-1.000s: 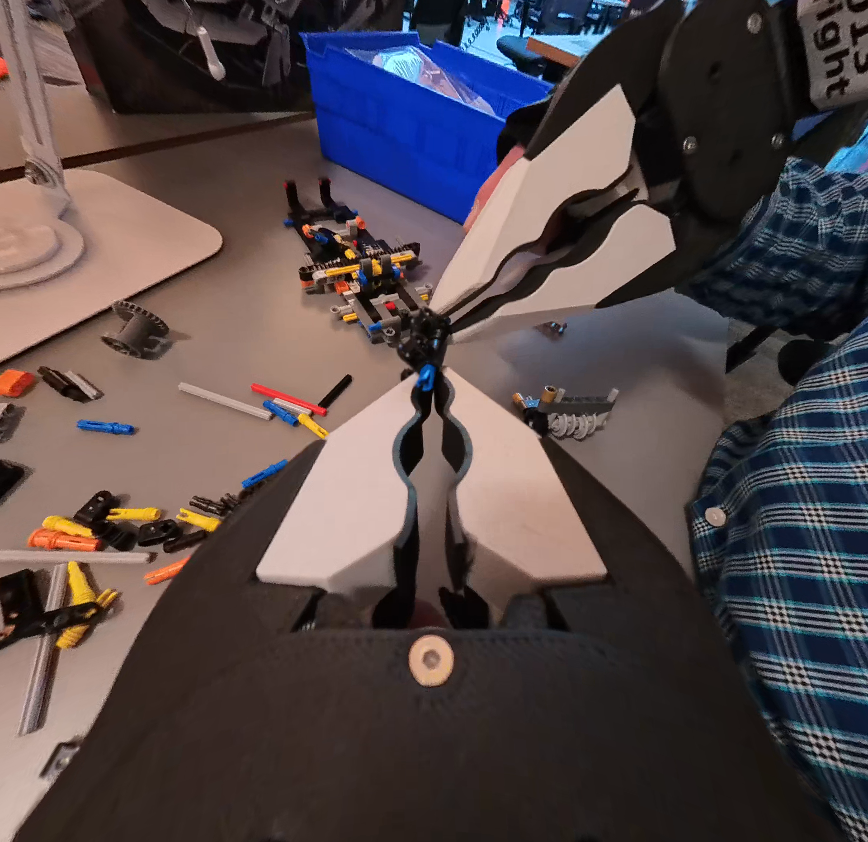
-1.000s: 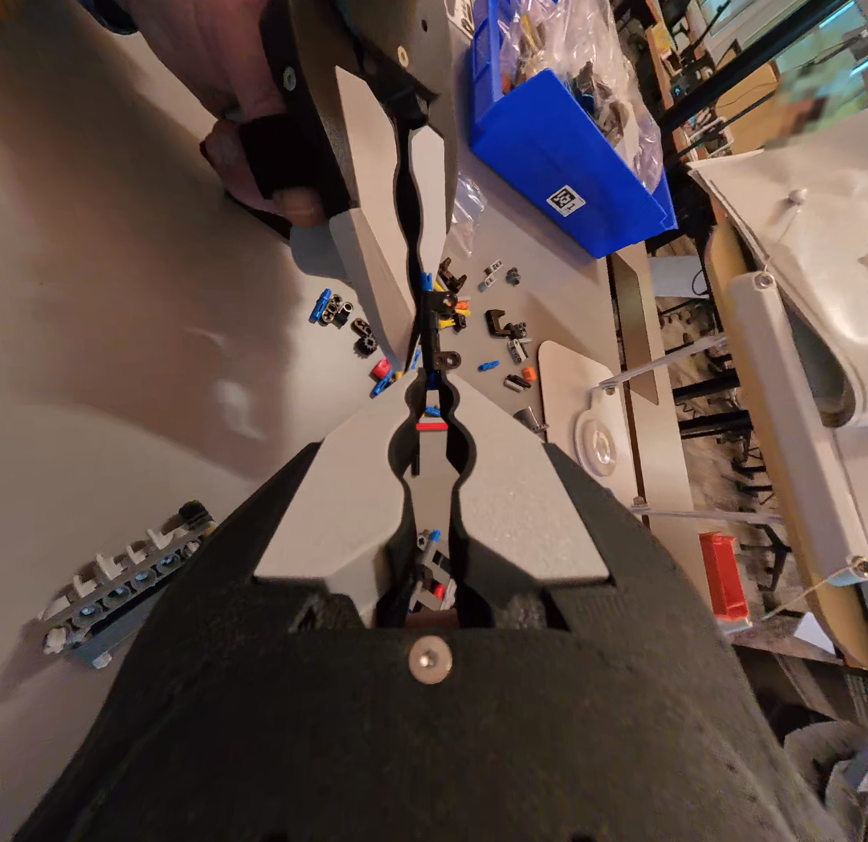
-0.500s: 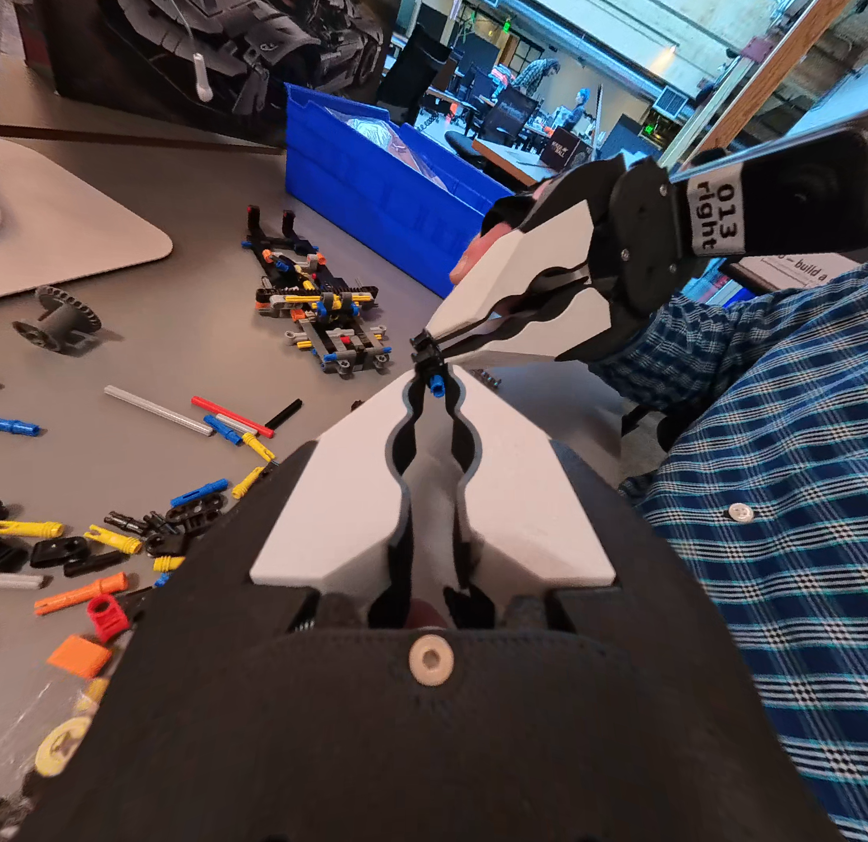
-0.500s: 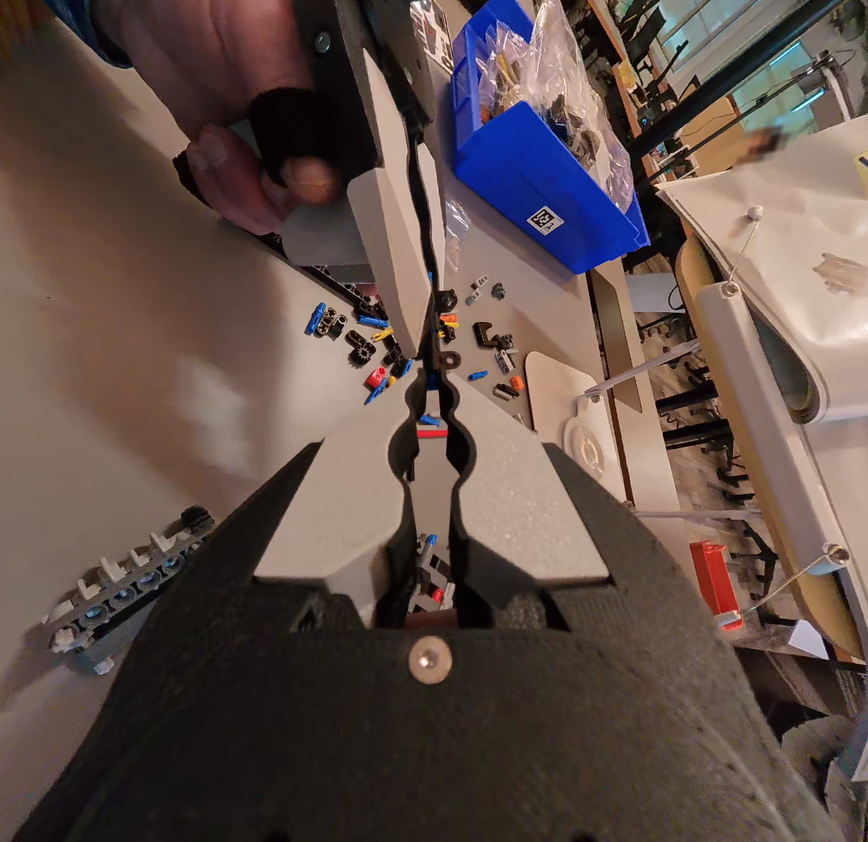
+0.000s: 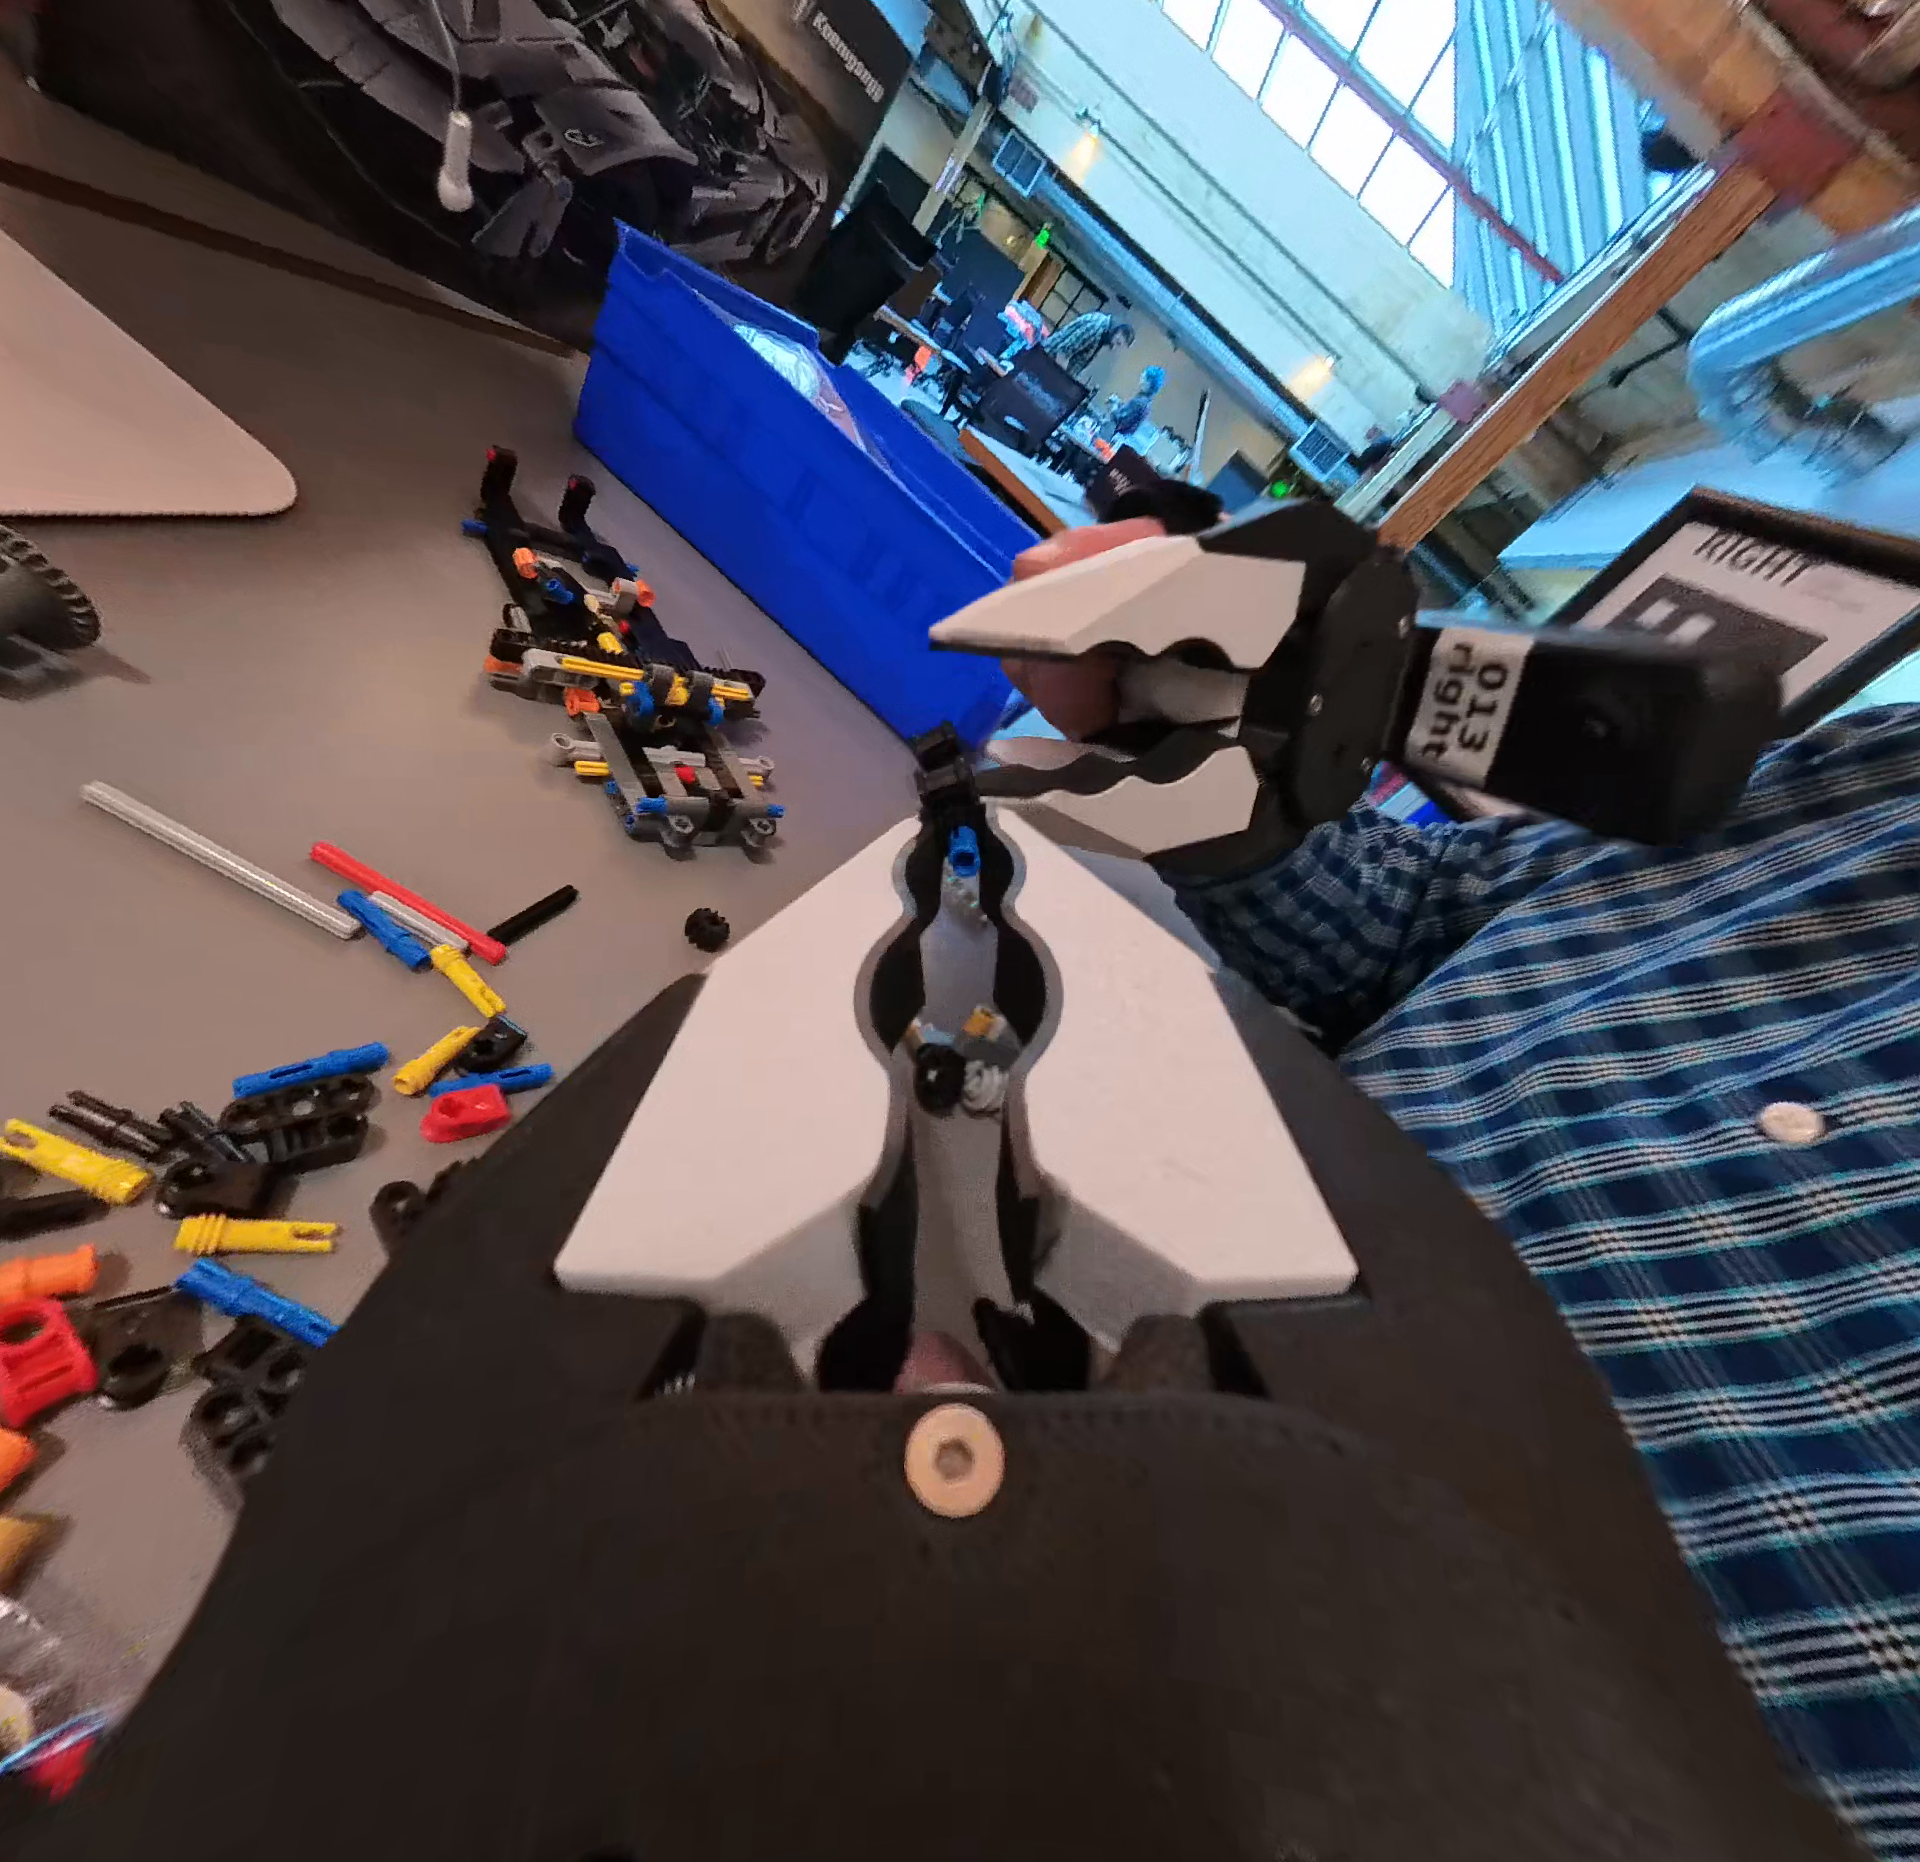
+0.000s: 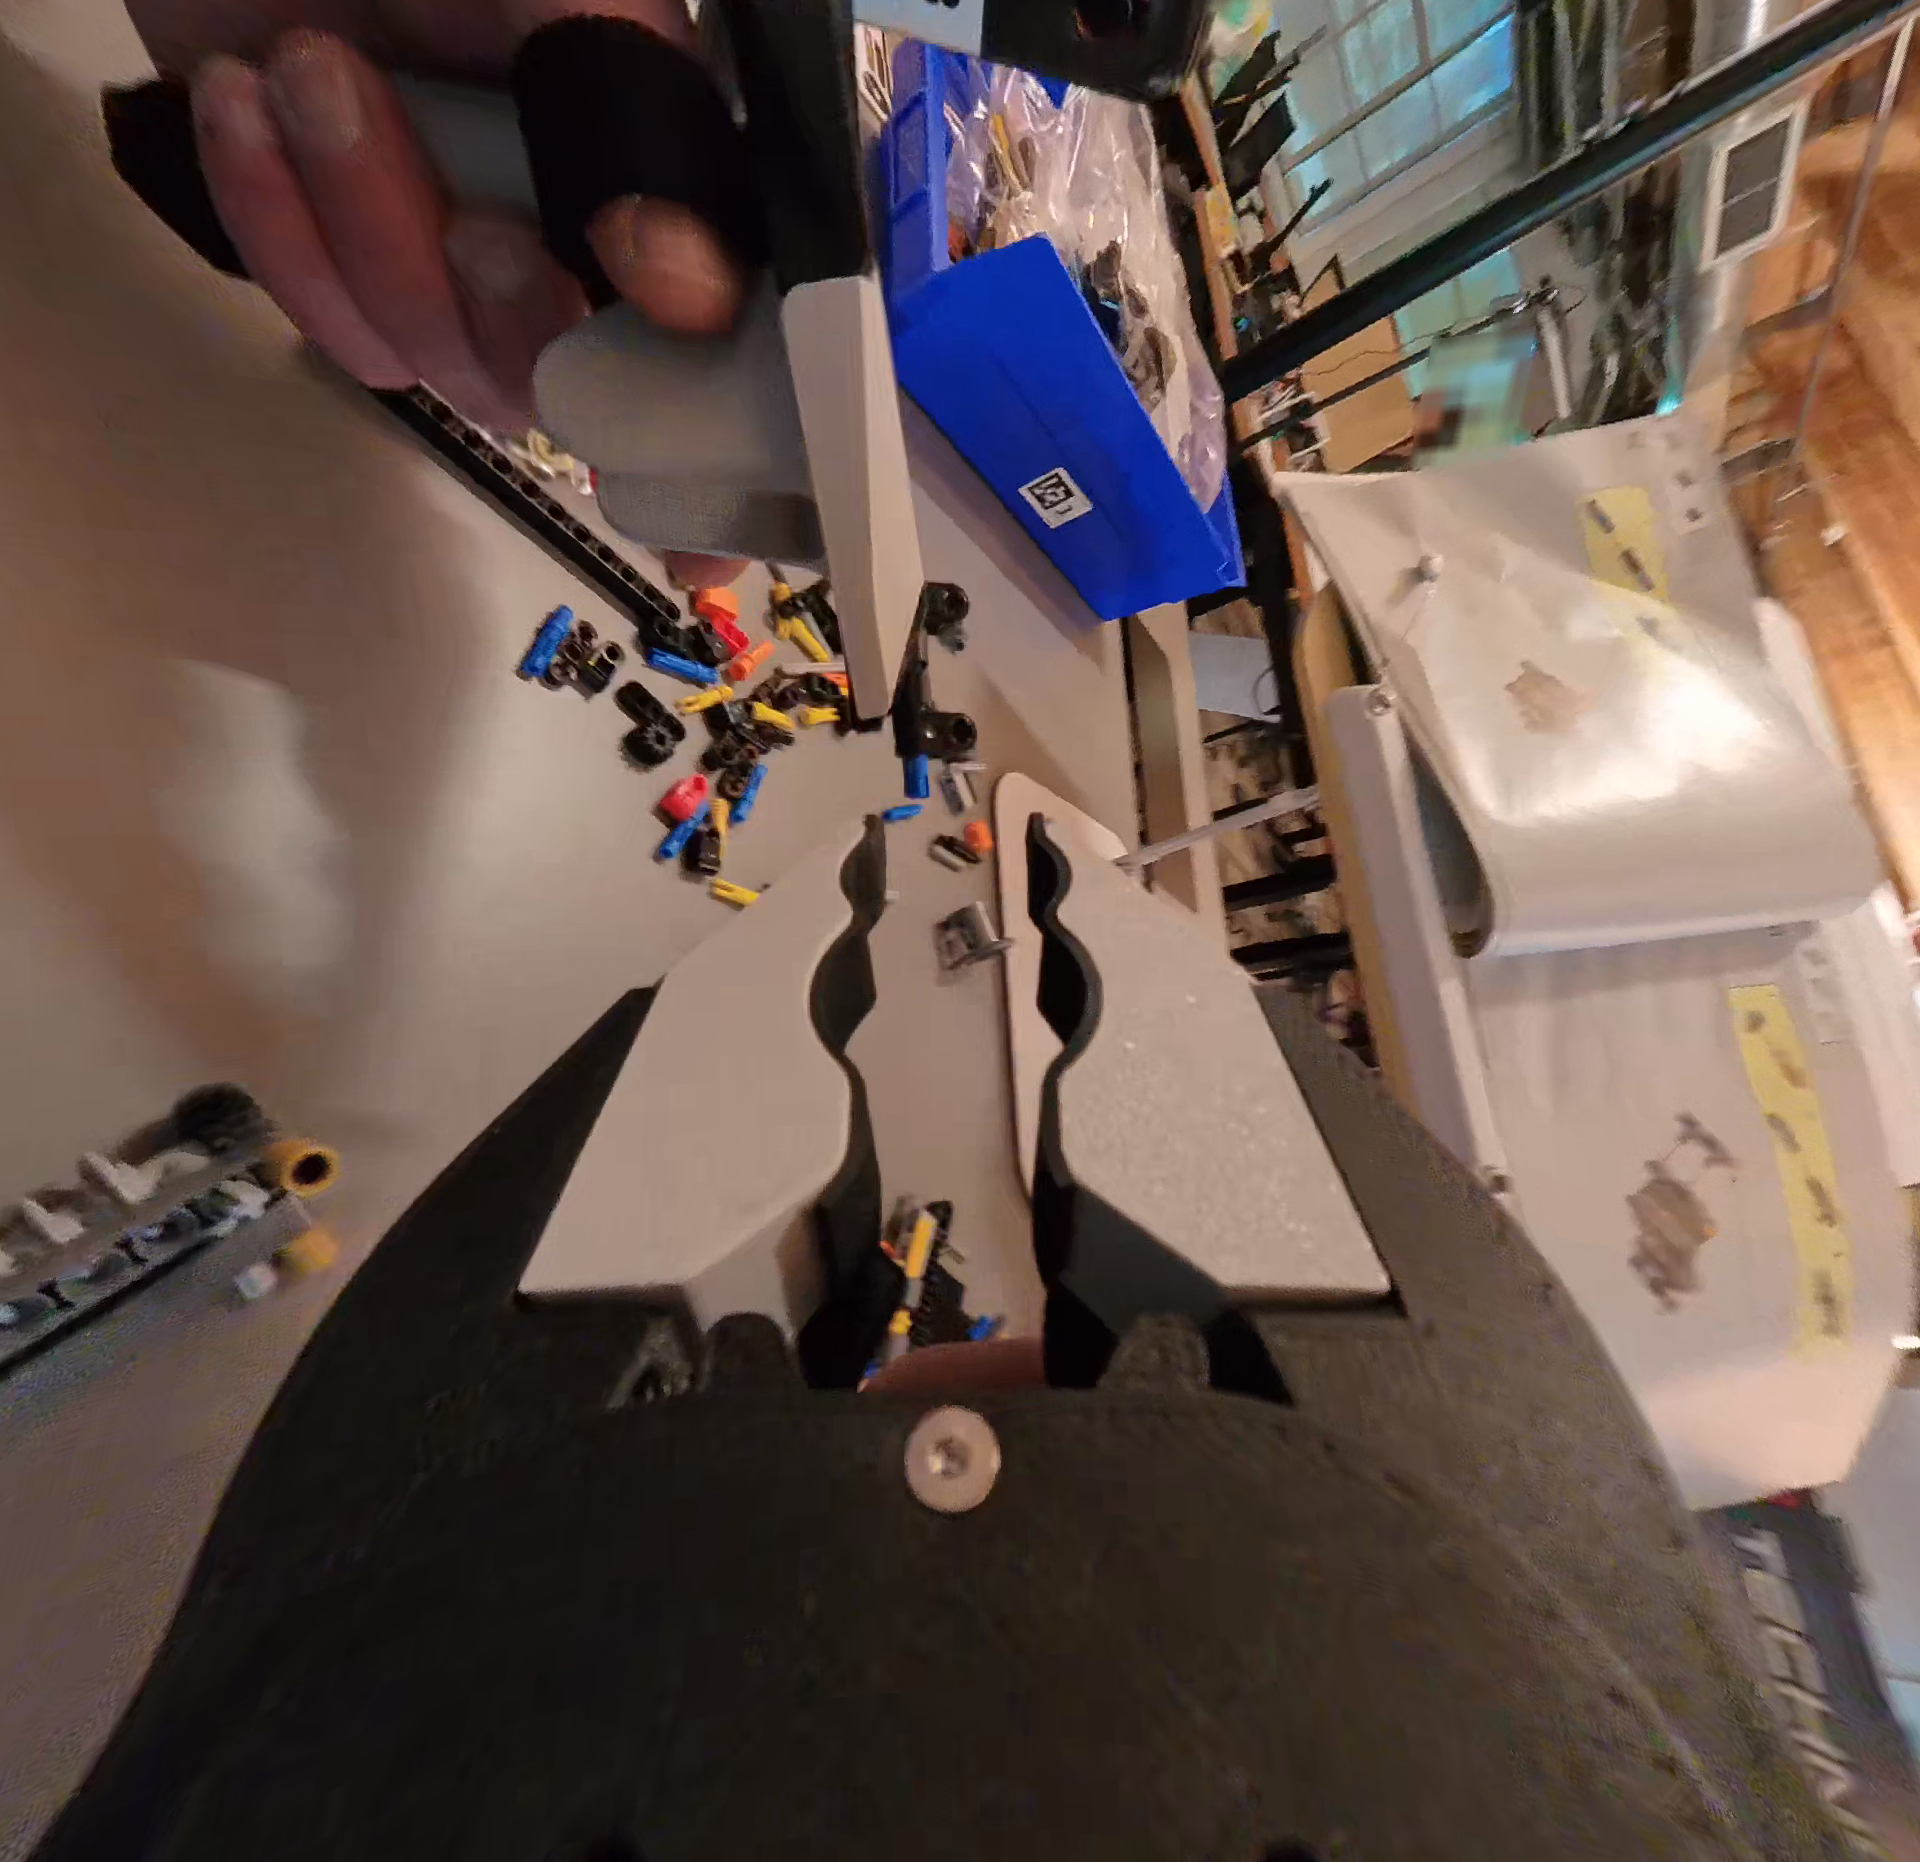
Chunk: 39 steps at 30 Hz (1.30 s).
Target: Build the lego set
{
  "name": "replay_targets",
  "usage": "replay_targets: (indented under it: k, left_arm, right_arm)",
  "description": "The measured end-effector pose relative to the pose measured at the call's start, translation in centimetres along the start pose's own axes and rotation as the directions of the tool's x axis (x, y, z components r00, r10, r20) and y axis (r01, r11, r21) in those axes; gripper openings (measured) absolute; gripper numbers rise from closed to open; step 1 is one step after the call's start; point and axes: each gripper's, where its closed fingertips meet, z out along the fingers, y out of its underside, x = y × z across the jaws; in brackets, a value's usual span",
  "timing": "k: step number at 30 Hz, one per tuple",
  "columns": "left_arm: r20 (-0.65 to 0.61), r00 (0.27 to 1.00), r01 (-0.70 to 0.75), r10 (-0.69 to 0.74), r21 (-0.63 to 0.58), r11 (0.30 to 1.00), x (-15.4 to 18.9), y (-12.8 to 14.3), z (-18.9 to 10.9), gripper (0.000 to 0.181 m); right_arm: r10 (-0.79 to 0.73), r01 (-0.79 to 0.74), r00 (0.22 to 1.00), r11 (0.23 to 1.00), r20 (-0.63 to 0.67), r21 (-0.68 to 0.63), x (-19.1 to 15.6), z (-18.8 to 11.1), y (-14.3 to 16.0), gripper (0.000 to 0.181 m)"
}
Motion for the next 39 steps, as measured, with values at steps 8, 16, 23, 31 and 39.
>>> replay_targets:
  k: [8,16,23,31,39]
  left_arm:
    - [-0.088,0.987,0.139,-0.138,0.011,0.990,0.5,0.1,0.2,0.004]
    - [-0.161,0.951,0.269,-0.263,0.018,0.963,1.0,0.5,0.0,0.004]
    - [-0.142,0.965,0.230,-0.222,0.042,0.972,1.1,0.9,-0.6,0.013]
    - [0.193,0.951,-0.241,0.241,-0.025,0.970,-0.6,0.8,-2.2,0.031]
    - [0.249,0.647,-0.662,0.721,-0.287,0.693,-0.1,1.8,-1.6,0.014]
  right_arm:
    - [-0.295,0.296,0.953,0.955,-0.065,0.006,-1.1,0.2,-1.1,0.022]
    - [-0.371,0.374,0.923,0.927,-0.107,0.011,-1.1,0.3,-1.7,0.006]
    - [-0.011,0.003,0.992,0.998,0.124,0.061,-1.8,0.3,-1.9,0.004]
    - [0.459,-0.503,0.780,0.864,0.425,-0.008,-2.5,0.2,-1.9,0.004]
    - [0.478,-0.546,0.659,0.835,0.580,-0.067,-4.1,-0.2,-2.5,0.004]
